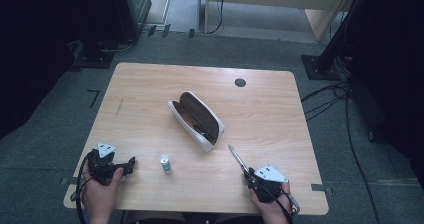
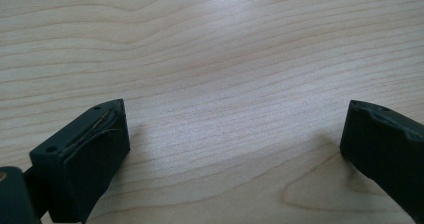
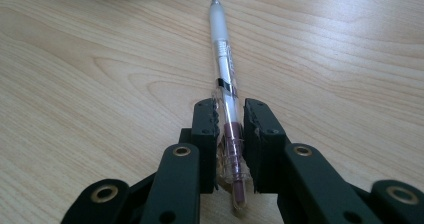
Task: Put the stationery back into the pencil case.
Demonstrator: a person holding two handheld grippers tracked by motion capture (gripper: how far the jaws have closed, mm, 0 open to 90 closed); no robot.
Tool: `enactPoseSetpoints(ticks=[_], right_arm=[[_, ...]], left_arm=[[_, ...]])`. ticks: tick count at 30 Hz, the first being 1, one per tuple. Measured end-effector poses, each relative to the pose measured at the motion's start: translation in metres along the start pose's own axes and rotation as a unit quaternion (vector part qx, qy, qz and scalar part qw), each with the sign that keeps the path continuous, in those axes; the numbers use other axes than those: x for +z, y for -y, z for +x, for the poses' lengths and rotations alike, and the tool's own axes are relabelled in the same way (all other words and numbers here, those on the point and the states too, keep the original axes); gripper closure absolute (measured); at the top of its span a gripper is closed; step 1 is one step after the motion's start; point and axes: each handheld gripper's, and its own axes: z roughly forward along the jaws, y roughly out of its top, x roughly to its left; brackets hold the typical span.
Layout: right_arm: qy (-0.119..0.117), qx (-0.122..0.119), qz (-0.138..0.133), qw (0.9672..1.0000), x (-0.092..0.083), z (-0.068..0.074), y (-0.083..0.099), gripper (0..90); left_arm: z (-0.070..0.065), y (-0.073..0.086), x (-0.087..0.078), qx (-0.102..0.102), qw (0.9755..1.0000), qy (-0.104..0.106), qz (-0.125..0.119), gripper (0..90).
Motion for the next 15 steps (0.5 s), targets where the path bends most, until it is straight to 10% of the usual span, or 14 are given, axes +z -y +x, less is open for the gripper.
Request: enactPoseSetpoints(ticks=[15], right_arm=[[-0.031, 0.000, 0.002, 0.9995, 0.007, 0.004, -0.031, 73.8]], left_arm=[[0.000, 0.000, 0.000, 0.000, 1.0000, 0.000, 0.000, 0.0]])
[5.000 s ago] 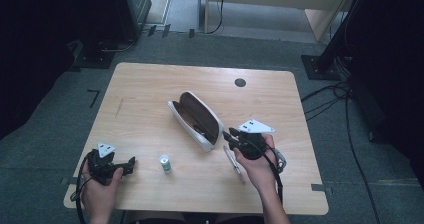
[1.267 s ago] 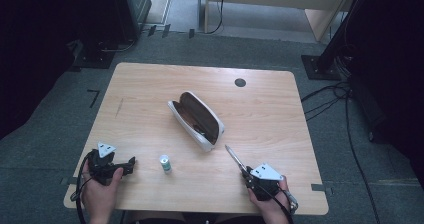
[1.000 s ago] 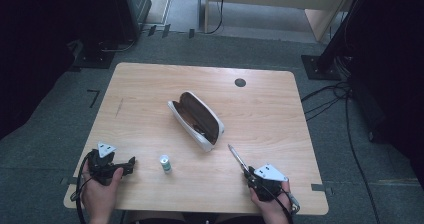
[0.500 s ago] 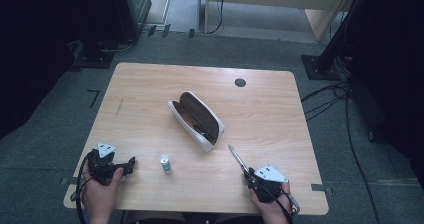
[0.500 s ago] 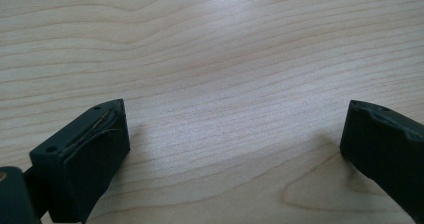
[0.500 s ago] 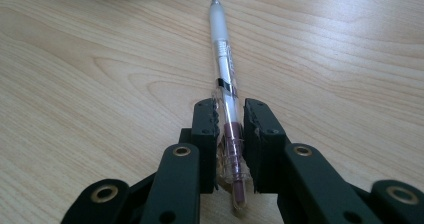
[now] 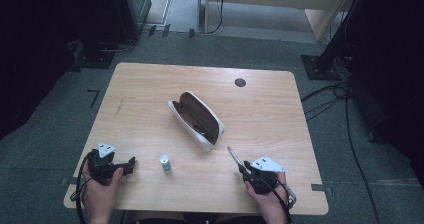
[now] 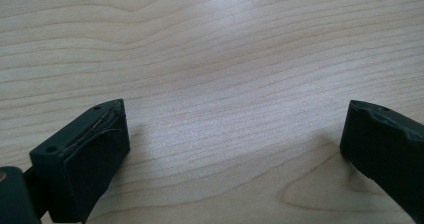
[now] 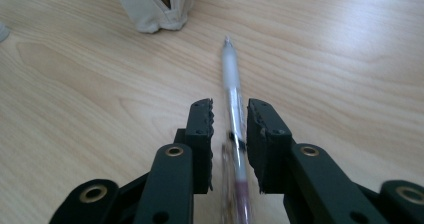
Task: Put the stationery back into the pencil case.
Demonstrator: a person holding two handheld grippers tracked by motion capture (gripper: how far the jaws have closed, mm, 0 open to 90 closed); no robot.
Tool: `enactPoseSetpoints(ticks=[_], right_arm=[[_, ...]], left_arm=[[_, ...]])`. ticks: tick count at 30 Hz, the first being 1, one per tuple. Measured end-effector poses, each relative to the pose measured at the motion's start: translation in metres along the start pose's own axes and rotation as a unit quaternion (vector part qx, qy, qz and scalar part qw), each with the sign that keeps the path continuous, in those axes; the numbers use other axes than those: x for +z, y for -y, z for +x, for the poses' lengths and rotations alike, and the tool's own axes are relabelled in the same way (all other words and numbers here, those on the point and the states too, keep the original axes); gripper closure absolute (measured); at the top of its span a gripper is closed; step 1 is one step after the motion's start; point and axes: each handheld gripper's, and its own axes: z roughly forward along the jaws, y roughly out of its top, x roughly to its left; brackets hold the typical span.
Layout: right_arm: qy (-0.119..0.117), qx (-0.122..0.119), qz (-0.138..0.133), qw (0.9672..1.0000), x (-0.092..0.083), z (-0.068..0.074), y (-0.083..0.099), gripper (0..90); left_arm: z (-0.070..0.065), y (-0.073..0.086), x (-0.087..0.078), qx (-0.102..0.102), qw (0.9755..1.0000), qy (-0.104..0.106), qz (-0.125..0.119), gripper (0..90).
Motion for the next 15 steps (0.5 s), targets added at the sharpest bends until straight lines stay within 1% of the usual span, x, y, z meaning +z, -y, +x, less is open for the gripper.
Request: enactPoseSetpoints(ticks=[2, 4, 7, 10, 15], right_arm=[[-0.005, -0.006, 0.006, 0.9999, 0.007, 0.001, -0.007, 75.4], [-0.005, -0.012, 0.011, 0.9998, 0.014, 0.003, -0.015, 76.4], [-0.005, -0.013, 0.017, 0.9998, 0.023, 0.003, -0.023, 77.2], [-0.001, -0.013, 0.026, 0.9996, 0.031, 0.002, -0.030, 77.4], [0.009, -0.026, 0.046, 0.9986, 0.047, 0.002, -0.044, 76.8]], left_arm=[[0.000, 0.000, 0.000, 0.000, 1.0000, 0.000, 0.000, 0.0], [0.000, 0.000, 0.000, 0.000, 1.0000, 0.000, 0.000, 0.0], [0.000, 0.000, 0.000, 0.000, 1.0000, 0.000, 0.000, 0.0], [0.000, 0.000, 0.000, 0.000, 1.0000, 0.000, 0.000, 0.0], [0.000, 0.000, 0.000, 0.000, 1.0000, 0.000, 0.000, 0.0]])
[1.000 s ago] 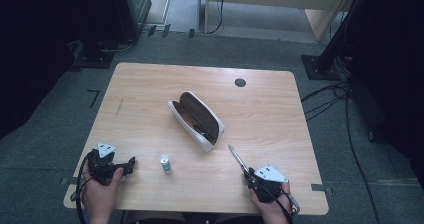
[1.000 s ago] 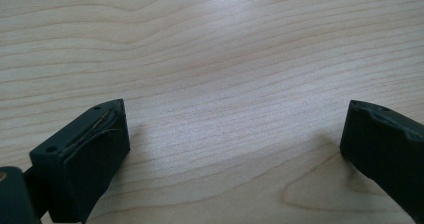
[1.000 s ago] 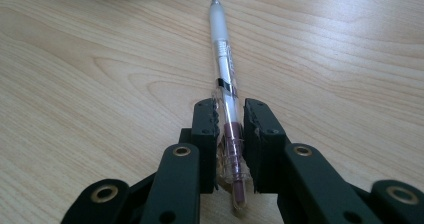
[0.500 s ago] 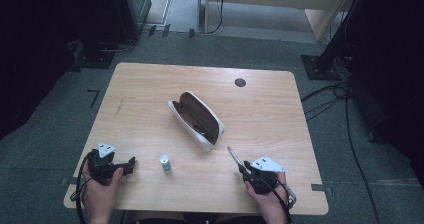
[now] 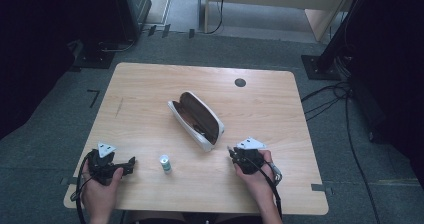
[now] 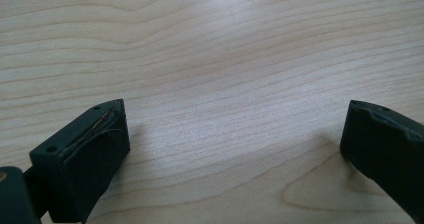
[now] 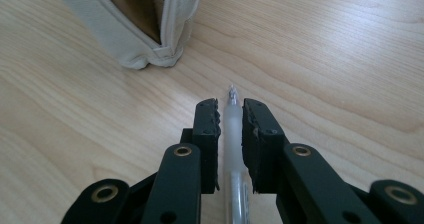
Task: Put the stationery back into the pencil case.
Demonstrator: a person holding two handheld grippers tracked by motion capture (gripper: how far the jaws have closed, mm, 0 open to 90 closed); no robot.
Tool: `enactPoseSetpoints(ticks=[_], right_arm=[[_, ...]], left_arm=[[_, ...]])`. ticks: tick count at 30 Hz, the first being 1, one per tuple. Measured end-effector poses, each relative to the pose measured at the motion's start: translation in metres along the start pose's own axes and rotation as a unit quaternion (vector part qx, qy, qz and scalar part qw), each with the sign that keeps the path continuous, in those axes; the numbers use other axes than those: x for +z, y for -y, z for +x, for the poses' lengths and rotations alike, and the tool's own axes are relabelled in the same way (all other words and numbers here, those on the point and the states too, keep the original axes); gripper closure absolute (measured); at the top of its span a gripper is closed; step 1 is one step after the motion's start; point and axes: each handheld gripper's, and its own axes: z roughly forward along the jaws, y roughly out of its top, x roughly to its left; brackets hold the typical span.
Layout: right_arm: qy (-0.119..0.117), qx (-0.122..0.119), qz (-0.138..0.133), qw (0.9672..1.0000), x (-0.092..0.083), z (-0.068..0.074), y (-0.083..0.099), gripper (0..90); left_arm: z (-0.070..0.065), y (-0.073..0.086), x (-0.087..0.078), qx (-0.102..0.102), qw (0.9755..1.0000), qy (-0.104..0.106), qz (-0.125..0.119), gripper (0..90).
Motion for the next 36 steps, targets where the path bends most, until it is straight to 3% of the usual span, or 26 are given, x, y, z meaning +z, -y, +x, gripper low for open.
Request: enactPoseSetpoints(ticks=[6, 13, 22, 30, 36], right_arm=[[0.006, -0.012, 0.018, 0.9997, 0.013, 0.002, -0.008, 76.5], [0.013, -0.006, 0.034, 0.9993, 0.021, -0.002, -0.007, 77.4], [0.011, -0.008, 0.033, 0.9994, 0.020, -0.004, -0.006, 80.9], [-0.001, 0.004, -0.011, 0.9999, -0.002, -0.004, -0.009, 80.9], [-0.020, 0.014, -0.054, 0.9982, -0.021, -0.002, -0.014, 80.9]], left_arm=[[0.000, 0.000, 0.000, 0.000, 1.0000, 0.000, 0.000, 0.0], [0.000, 0.000, 0.000, 0.000, 1.0000, 0.000, 0.000, 0.0], [0.000, 0.000, 0.000, 0.000, 1.0000, 0.000, 0.000, 0.0], [0.000, 0.000, 0.000, 0.000, 1.0000, 0.000, 0.000, 0.0], [0.000, 0.000, 0.000, 0.000, 1.0000, 0.000, 0.000, 0.0]])
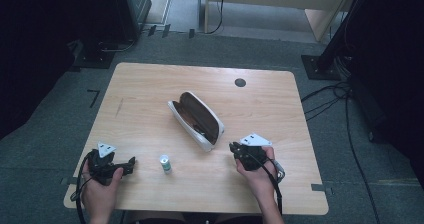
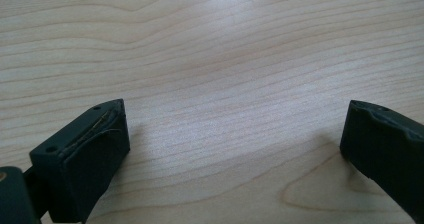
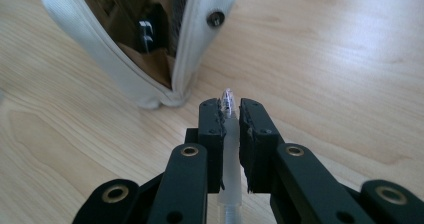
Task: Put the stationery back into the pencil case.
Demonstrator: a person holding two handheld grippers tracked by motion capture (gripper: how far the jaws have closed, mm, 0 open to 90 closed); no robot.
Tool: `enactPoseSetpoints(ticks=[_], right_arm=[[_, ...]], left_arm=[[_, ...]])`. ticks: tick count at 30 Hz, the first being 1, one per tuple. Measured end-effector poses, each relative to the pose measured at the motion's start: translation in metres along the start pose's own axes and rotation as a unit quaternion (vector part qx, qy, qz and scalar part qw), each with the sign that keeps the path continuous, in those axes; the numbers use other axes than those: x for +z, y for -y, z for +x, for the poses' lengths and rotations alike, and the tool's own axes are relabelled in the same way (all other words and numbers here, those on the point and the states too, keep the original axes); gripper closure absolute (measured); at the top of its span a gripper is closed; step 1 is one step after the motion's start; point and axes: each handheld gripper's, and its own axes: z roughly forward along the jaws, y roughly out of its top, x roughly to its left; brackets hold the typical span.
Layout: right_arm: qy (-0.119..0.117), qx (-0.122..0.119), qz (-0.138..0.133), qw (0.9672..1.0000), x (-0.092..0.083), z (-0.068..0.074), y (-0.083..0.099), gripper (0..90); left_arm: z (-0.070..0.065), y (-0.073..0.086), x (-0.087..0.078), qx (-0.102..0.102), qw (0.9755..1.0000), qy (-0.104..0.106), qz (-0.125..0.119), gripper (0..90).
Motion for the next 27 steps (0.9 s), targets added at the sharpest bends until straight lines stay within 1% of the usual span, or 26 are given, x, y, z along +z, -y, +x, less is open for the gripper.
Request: enactPoseSetpoints(ticks=[5, 10, 17, 23, 27], right_arm=[[-0.013, 0.002, -0.032, 0.9994, -0.010, 0.002, -0.005, 81.0], [-0.020, -0.006, -0.048, 0.9986, -0.016, 0.007, -0.014, 81.0], [-0.029, -0.015, -0.061, 0.9976, -0.019, 0.016, -0.029, 81.0], [-0.043, -0.016, -0.073, 0.9963, -0.017, 0.021, -0.045, 81.0], [-0.046, -0.019, -0.080, 0.9955, -0.014, 0.025, -0.059, 81.0]], left_arm=[[0.000, 0.000, 0.000, 0.000, 1.0000, 0.000, 0.000, 0.0], [0.000, 0.000, 0.000, 0.000, 1.0000, 0.000, 0.000, 0.0], [0.000, 0.000, 0.000, 0.000, 1.0000, 0.000, 0.000, 0.0], [0.000, 0.000, 0.000, 0.000, 1.0000, 0.000, 0.000, 0.0], [0.000, 0.000, 0.000, -0.001, 1.0000, 0.000, -0.001, 0.0]])
